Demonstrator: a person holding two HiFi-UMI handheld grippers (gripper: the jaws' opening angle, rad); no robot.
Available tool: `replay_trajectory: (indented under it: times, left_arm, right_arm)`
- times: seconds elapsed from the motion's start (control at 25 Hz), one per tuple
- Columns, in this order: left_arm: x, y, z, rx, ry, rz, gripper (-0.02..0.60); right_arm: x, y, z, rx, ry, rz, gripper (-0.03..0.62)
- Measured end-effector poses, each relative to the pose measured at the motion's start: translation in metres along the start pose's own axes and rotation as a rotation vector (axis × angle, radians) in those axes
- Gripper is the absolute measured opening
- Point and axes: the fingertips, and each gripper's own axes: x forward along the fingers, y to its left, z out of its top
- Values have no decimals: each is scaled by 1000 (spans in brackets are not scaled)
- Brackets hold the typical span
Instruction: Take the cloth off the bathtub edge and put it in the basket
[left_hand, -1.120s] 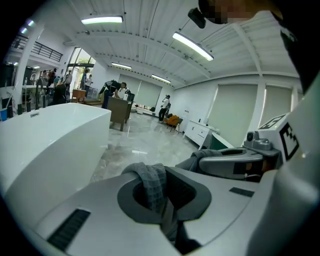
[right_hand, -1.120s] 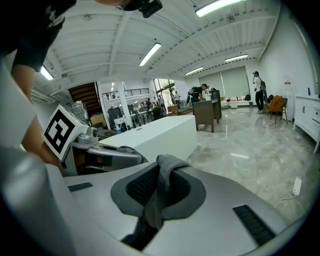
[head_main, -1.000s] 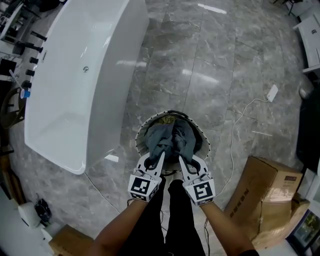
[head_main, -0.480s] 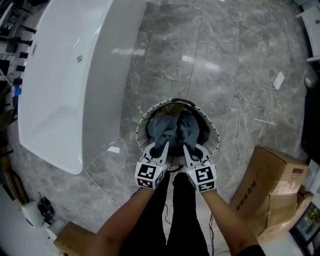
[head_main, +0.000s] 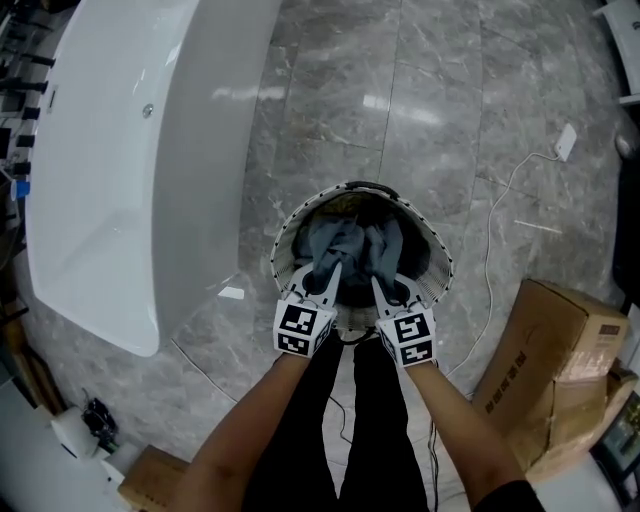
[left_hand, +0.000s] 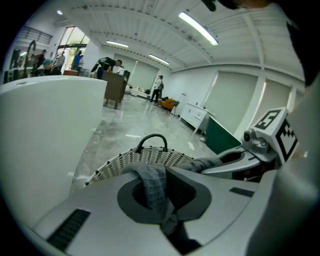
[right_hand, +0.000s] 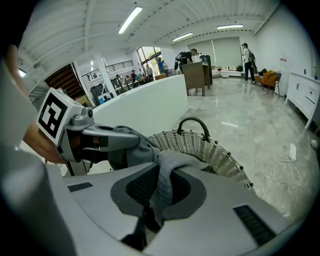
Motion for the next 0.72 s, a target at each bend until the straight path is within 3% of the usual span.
replay_trajectory:
  times: [0.12, 0.32, 0.48, 0.56, 0.6, 0.72]
  left_arm:
    - [18, -3, -6, 68, 22, -38, 23]
    - [30, 6, -24, -4, 79, -56, 29]
    - [23, 0, -26, 1, 99, -74, 140]
    - [19, 2, -24, -33, 94, -53, 212]
    - [16, 5, -22, -62, 85, -36, 234]
    - [10, 7, -17, -110, 66, -7, 256]
  right_arm:
    - [14, -5, -13, 12, 19, -1, 38]
    - [28, -11, -35, 89, 105, 8, 40]
    - [19, -13, -30, 83, 100, -20, 41]
    - [12, -15, -26, 76, 105, -43, 80]
    - [8, -17, -24, 74, 111, -54, 119]
    - [0, -21, -19, 81, 120, -70, 147]
